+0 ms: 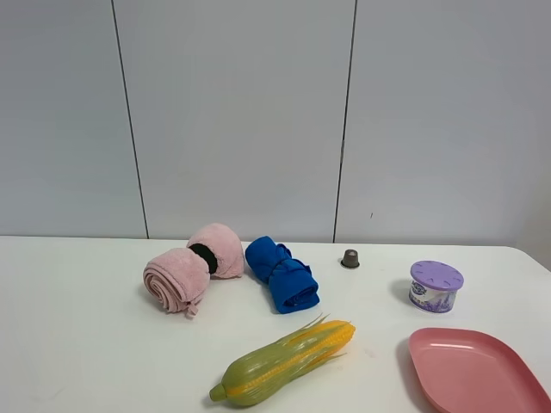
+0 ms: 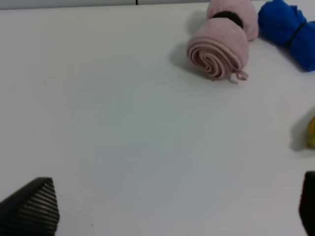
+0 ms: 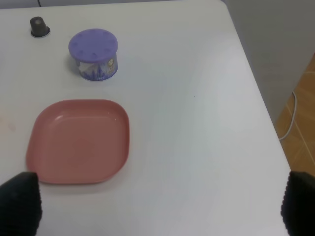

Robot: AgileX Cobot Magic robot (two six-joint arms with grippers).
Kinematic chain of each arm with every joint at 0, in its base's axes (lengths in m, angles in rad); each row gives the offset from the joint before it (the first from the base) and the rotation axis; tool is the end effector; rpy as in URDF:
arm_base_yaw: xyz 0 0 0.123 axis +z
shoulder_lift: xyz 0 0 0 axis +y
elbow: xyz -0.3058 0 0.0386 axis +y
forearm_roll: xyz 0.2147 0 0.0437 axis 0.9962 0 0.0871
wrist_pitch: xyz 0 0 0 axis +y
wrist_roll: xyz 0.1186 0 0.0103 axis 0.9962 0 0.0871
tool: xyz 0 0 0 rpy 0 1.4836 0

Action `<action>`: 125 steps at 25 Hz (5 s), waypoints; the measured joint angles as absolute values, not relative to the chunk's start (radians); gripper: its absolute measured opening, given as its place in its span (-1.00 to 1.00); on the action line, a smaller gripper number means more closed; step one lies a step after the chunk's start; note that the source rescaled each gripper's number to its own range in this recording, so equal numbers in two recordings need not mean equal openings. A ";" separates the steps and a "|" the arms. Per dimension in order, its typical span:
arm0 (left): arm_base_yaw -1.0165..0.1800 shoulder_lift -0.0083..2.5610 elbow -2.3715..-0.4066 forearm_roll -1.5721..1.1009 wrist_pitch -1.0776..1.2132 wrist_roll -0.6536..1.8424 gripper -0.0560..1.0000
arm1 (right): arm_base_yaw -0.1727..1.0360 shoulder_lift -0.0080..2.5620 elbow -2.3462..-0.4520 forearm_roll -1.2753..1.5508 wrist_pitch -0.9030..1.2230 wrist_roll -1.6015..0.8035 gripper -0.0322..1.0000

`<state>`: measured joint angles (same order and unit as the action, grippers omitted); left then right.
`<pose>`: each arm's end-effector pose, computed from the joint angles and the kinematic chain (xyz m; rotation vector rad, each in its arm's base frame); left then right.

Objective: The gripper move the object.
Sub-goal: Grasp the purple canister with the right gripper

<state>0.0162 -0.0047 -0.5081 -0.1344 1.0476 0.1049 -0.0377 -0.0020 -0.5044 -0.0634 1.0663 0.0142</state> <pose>-0.0333 -0.0144 0.2528 0.0954 2.0100 -0.0830 -0.0337 -0.0053 0.2493 0.0564 2.0423 -0.0906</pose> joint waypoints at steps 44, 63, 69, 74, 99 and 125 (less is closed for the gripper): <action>0.016 -0.005 -0.508 -0.134 1.048 0.105 1.00 | -0.038 1.023 -1.151 0.042 1.036 -0.097 1.00; 0.016 -0.005 -0.508 -0.135 1.048 0.105 1.00 | -0.030 1.742 -1.542 0.081 0.986 -0.172 1.00; 0.016 -0.005 -0.508 -0.135 1.048 0.105 1.00 | 0.013 1.882 -1.542 0.096 0.917 -0.187 1.00; 0.016 -0.005 -0.508 -0.135 1.048 0.105 1.00 | 0.092 1.965 -1.543 0.091 0.851 -0.190 1.00; 0.016 -0.005 -0.508 -0.135 1.048 0.105 1.00 | 0.139 2.135 -1.544 -0.075 0.827 -0.176 1.00; 0.016 -0.005 -0.508 -0.136 1.048 0.105 1.00 | 0.139 2.173 -1.544 -0.090 0.775 -0.069 0.64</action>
<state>0.0162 -0.0047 -0.5081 -0.1356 1.0476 0.1049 0.1393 2.1728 -1.5438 -0.0901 0.7746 -0.0690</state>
